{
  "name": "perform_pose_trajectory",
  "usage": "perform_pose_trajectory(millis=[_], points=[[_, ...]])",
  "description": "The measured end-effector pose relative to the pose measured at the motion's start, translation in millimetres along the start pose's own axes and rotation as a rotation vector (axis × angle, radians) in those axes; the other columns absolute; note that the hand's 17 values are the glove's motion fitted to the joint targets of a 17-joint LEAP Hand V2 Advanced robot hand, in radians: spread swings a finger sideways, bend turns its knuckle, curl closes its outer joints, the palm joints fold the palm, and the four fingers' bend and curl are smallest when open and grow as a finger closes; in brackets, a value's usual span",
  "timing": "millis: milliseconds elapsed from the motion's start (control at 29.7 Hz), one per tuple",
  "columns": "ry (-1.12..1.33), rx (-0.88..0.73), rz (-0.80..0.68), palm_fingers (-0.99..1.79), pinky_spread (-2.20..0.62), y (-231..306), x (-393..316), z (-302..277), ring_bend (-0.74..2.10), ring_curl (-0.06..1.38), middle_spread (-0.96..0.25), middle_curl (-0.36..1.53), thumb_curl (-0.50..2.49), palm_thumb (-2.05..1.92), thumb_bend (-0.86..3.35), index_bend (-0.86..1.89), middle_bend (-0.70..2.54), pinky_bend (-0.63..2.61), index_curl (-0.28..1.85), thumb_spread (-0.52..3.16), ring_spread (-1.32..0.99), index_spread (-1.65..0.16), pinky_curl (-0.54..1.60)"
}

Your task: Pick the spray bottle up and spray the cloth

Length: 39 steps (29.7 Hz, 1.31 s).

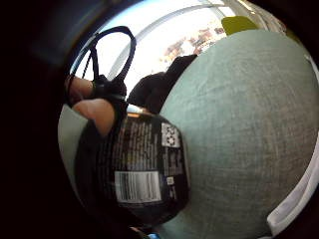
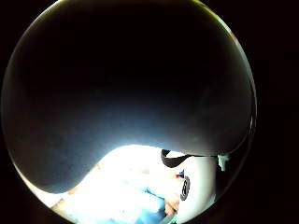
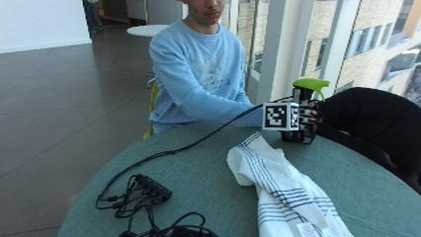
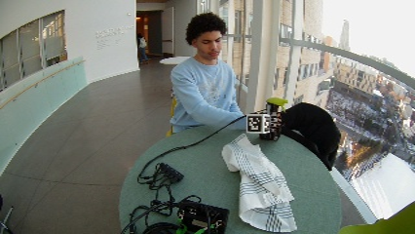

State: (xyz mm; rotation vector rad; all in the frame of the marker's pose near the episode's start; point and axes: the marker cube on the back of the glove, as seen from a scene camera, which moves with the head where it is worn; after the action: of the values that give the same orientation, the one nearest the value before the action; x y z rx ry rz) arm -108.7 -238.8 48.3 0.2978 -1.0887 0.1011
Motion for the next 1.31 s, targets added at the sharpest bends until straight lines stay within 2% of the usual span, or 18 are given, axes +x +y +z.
perform_pose_trajectory(millis=[101,269,539,741,977,1314], points=[[0.042,-0.030,0.000,0.95,0.11,11.8,-6.1,-13.1,0.41,0.38,-0.09,0.47,0.56,0.82,-0.03,0.05,0.34,0.19,0.43,0.96,-0.08,-0.26,0.36],[0.155,-0.068,0.010,0.76,0.13,45.8,-17.6,-59.3,0.39,0.39,-0.09,0.47,0.53,0.80,-0.03,0.02,0.34,0.25,0.37,1.03,-0.08,-0.31,0.39],[0.354,-0.049,0.072,0.70,0.15,124.7,-29.8,-167.8,0.37,0.37,-0.09,0.45,0.49,0.77,-0.02,0.06,0.32,0.30,0.29,1.11,-0.07,-0.36,0.38],[0.533,-0.004,0.138,0.68,0.17,208.5,-17.3,-219.4,0.34,0.36,-0.09,0.45,0.46,0.74,-0.02,0.11,0.33,0.30,0.27,1.14,-0.05,-0.37,0.38],[0.723,0.005,0.180,0.67,0.18,268.9,6.4,-247.4,0.29,0.35,-0.09,0.44,0.44,0.74,-0.02,0.13,0.33,0.27,0.27,1.16,-0.04,-0.37,0.37],[0.792,0.025,0.204,0.68,0.20,304.5,19.4,-253.6,0.26,0.34,-0.09,0.44,0.42,0.74,-0.02,0.14,0.32,0.23,0.28,1.17,-0.04,-0.37,0.36]])
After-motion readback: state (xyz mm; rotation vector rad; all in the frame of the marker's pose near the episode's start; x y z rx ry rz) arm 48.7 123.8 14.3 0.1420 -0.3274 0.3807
